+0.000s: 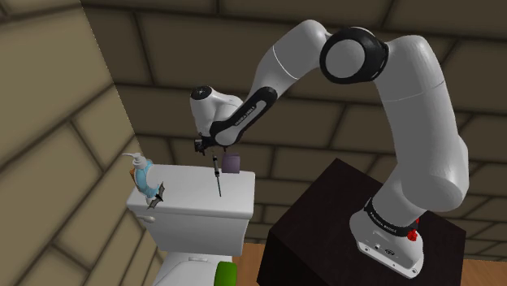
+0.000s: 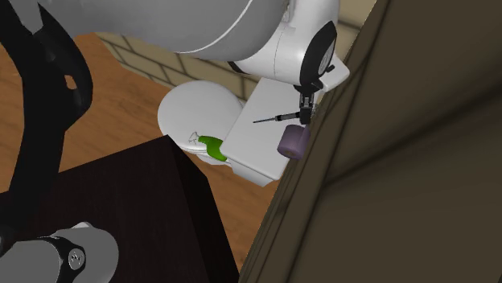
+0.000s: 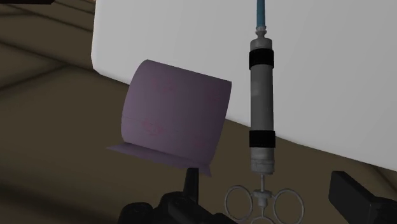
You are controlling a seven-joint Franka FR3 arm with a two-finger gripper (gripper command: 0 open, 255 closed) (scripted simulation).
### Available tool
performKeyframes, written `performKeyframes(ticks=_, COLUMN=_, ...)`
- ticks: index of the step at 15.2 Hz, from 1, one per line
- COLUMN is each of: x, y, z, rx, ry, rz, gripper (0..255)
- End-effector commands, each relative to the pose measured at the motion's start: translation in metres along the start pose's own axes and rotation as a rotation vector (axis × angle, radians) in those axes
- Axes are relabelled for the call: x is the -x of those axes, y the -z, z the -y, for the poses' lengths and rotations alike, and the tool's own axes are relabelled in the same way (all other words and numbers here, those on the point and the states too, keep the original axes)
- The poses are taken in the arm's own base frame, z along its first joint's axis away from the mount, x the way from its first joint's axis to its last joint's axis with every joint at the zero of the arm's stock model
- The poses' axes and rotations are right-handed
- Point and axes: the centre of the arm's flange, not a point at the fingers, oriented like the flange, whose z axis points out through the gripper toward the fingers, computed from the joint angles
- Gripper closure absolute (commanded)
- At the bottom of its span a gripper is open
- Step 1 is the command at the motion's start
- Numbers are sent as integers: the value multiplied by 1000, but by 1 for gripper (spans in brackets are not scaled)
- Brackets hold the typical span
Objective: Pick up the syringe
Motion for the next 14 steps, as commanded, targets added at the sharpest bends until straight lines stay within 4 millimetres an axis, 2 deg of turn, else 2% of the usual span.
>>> performKeyframes(ticks=1, x=1, y=-11, z=1, rx=0, ry=-3, rz=-2, gripper=0)
performKeyframes(ticks=5, x=6, y=-34, z=3, rx=0, ry=-3, rz=-2, gripper=0)
performKeyframes(ticks=7, x=6, y=-34, z=3, rx=0, ry=-3, rz=-2, gripper=0)
performKeyframes(ticks=8, x=5, y=-33, z=1, rx=0, ry=-3, rz=-1, gripper=255)
performKeyframes(ticks=10, x=12, y=-33, z=0, rx=0, ry=-3, rz=-1, gripper=255)
performKeyframes(ticks=12, x=11, y=-38, z=-2, rx=-1, ry=-3, rz=-1, gripper=255)
performKeyframes(ticks=14, x=20, y=-45, z=-4, rx=0, ry=-3, rz=-1, gripper=255)
